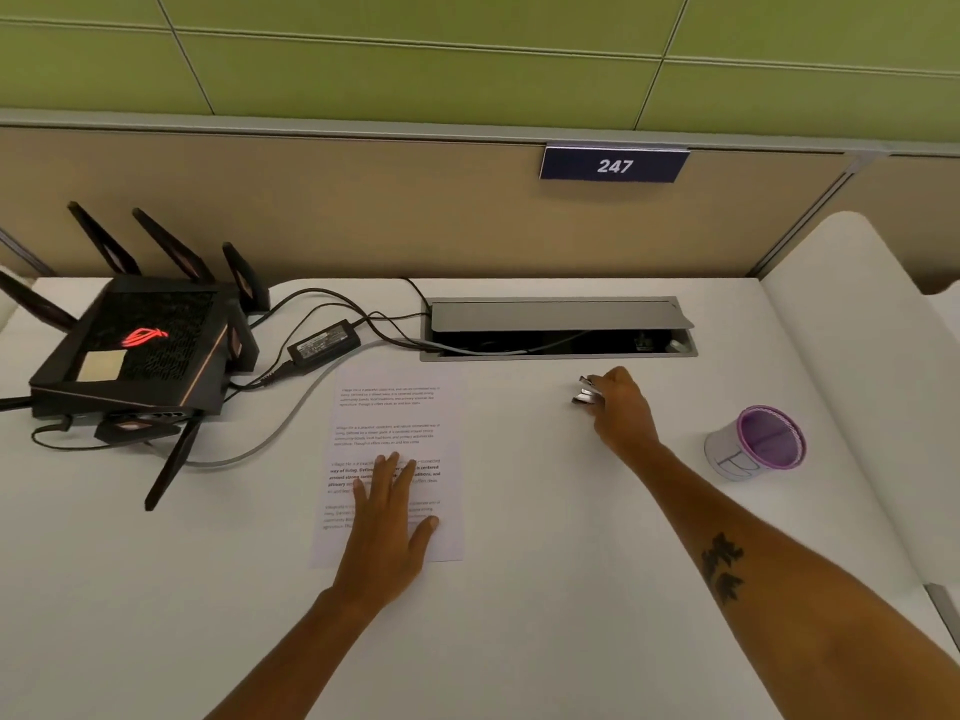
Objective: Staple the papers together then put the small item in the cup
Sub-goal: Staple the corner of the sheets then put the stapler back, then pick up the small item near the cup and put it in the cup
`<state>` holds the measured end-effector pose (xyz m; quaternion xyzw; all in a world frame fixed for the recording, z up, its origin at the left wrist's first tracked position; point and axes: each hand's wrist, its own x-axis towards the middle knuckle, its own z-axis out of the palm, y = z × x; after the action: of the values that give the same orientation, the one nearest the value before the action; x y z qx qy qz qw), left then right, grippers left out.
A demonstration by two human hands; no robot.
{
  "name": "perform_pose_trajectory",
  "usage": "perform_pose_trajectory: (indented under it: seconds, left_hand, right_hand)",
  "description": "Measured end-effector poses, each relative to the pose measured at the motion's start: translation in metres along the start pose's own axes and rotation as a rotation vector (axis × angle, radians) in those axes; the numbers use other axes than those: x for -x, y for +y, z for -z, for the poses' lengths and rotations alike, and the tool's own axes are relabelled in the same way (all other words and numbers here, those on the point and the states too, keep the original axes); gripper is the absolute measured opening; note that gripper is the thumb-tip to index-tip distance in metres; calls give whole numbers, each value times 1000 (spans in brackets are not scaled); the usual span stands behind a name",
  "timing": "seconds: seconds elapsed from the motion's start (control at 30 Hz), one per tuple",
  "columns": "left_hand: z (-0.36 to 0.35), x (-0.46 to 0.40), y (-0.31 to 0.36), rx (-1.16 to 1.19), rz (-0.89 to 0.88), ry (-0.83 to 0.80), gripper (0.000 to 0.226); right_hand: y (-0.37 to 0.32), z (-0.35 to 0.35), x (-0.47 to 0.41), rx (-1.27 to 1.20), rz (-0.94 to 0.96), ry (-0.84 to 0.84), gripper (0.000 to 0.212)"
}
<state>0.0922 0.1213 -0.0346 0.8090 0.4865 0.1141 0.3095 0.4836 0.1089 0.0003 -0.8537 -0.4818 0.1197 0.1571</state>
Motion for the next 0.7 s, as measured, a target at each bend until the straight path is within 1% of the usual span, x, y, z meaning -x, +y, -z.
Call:
perform_pose_trajectory:
  seconds: [0.2,0.3,0.43,0.7]
  left_hand:
    - [-4,-2,-4,-21,-1,-9,81]
    - [-6,-3,-8,-47,-17,-11,82]
    - [-8,-7,-6,-83,-28,-11,84]
    - [-11,-8,-2,-134,-50,-7,88]
  right_hand:
    - [16,10,-30,115,91,-19,34]
    - [18,9,-37,148,164,-36,35]
    - [23,5,-41,196,243,-49,39]
    - [31,1,-34,189,260,-20,61]
